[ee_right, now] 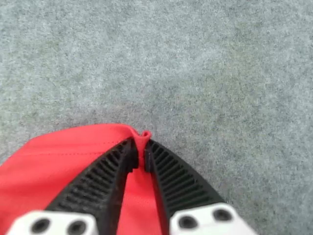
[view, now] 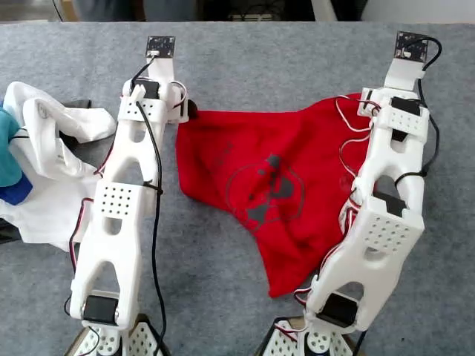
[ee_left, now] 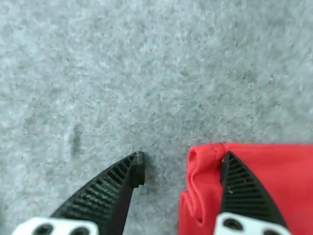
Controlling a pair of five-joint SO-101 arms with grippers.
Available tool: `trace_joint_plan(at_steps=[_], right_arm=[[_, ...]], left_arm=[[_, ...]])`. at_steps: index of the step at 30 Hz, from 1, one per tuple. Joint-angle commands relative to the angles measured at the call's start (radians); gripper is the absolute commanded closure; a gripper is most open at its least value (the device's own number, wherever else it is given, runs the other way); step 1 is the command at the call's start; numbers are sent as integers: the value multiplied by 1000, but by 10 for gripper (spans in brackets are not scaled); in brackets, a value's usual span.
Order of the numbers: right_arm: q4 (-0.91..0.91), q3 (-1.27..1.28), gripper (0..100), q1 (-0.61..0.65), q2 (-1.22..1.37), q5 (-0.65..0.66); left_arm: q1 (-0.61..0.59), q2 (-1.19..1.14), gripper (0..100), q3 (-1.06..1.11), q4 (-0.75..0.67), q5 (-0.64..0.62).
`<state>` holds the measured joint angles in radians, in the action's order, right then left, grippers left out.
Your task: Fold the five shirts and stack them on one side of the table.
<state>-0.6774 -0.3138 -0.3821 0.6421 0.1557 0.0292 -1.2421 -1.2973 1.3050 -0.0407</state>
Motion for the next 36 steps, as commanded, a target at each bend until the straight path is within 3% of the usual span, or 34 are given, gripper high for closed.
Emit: trace_joint_plan(at_steps=[1, 5, 9, 14, 22, 27, 36], right_arm=[[2, -53, 985, 9, -16, -3], [2, -53, 985, 9, -16, -3], [2, -53, 985, 9, -16, -3], [2, -53, 985, 9, -16, -3], [-26, -97, 985, 23, -31, -3], [-175, -214, 985, 48, -73, -11], [-552, -576, 985, 69, -228, -2]], left_arm=[[13, 46, 734, 8, -15, 26], [18, 44, 762, 12, -15, 34], [41, 38, 977, 12, -15, 187], [50, 38, 971, 13, -14, 199], [27, 49, 972, -107, 9, 5], [36, 51, 972, -384, 130, -51], [12, 351, 972, -369, 264, -51]])
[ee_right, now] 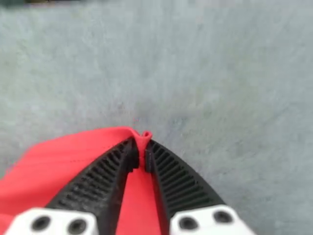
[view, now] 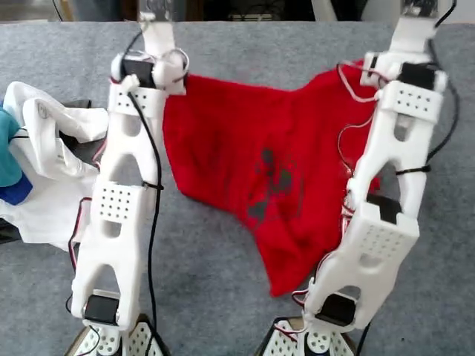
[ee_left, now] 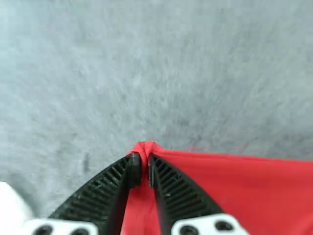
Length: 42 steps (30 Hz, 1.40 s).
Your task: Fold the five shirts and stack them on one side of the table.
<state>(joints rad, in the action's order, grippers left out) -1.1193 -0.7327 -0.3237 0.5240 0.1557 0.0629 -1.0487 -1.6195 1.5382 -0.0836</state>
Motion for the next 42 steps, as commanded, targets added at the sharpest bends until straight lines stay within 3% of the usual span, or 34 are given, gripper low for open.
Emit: trace_joint_plan(at_steps=[1, 7, 10, 18, 26, 33, 42], right_arm=[[-164, -206, 985, 11, -131, -2], [-434, -521, 985, 5, -257, 3], [-532, -674, 985, 8, -315, 66], [-559, -929, 985, 11, -467, 75], [-341, -937, 985, 5, -654, 75], [-222, -923, 985, 2, -812, 83], [-230, -547, 985, 2, -987, 196]], left_arm=[[-21, 209, 972, -47, 54, -8], [-21, 471, 972, -44, 183, -3], [-24, 601, 972, -31, 226, -3], [-28, 1042, 972, 147, 226, 49], [-30, 1421, 972, 390, 224, 149], [-31, 1731, 971, 677, 222, 155], [-27, 1999, 971, 1086, 213, 155]])
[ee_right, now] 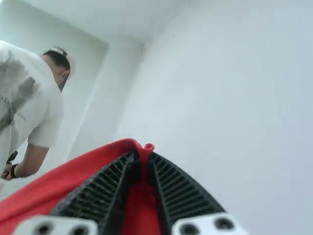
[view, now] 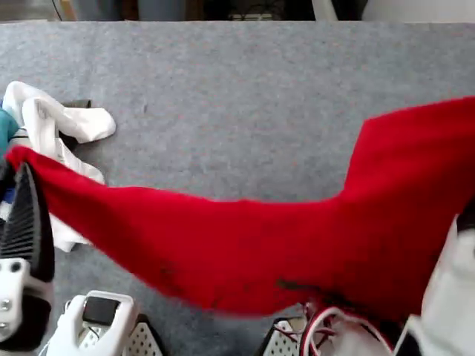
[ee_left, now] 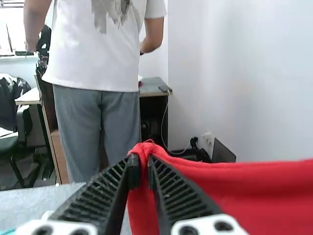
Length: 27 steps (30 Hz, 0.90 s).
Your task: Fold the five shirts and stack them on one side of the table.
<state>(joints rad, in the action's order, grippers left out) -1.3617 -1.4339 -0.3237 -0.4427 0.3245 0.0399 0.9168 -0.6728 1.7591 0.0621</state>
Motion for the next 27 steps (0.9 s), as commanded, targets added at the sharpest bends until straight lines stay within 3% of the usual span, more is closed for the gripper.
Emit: trace_joint_plan(at_steps=[1, 4, 6, 11, 14, 16, 18, 21, 27], right_arm=[[14, 217, 985, 2, -28, 35], [23, 421, 985, 9, -28, 43], [57, 578, 985, 18, -12, 41], [298, 1001, 985, 66, 56, 41], [559, 1227, 985, 100, 120, 41], [750, 1339, 985, 130, 185, 41], [902, 1392, 985, 157, 260, 37], [1005, 1366, 985, 181, 380, 32], [911, 1122, 985, 189, 598, 31]], left_arm=[[-1, 37, 971, 208, -31, 9], [-4, 37, 971, 469, -190, 9], [-5, 37, 971, 674, -371, 11], [-39, -23, 971, 1139, -1042, 11], [-88, -173, 971, 1264, -1507, 11], [-110, -321, 971, 1245, -1685, 9], [-117, -480, 971, 1153, -1699, 9], [-120, -683, 971, 978, -1585, 8], [-136, -881, 971, 699, -1387, 6]])
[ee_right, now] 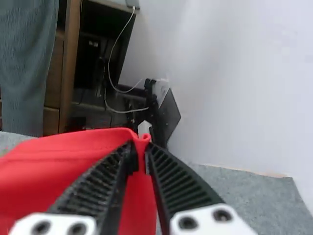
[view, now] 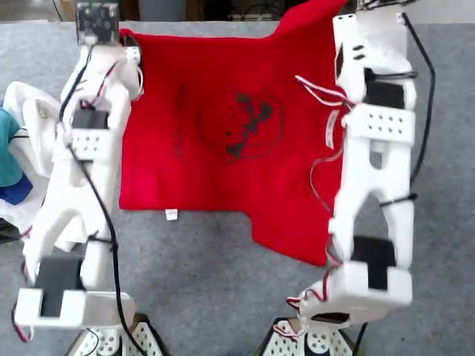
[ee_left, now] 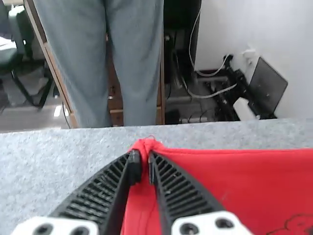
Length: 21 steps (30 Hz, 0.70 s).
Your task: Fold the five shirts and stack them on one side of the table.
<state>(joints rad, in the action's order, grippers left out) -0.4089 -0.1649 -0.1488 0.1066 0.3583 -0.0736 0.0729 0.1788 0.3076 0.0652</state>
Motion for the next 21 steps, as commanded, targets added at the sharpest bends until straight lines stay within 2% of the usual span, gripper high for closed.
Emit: trace_joint_plan(at_steps=[1, 6, 12, 18, 21], right_arm=[[-86, -189, 985, 14, 76, -3], [-339, -354, 985, 12, 139, -3], [-700, -421, 985, 15, 139, 3], [-990, -415, 985, 17, 147, 15], [-1083, -346, 985, 43, 134, 78]], left_arm=[[-25, -52, 971, -171, 87, 5], [-48, -75, 971, -183, 196, 6], [-48, -84, 971, -137, 361, 6], [-47, -72, 971, 65, 373, 6], [-47, -72, 971, 177, 373, 6]])
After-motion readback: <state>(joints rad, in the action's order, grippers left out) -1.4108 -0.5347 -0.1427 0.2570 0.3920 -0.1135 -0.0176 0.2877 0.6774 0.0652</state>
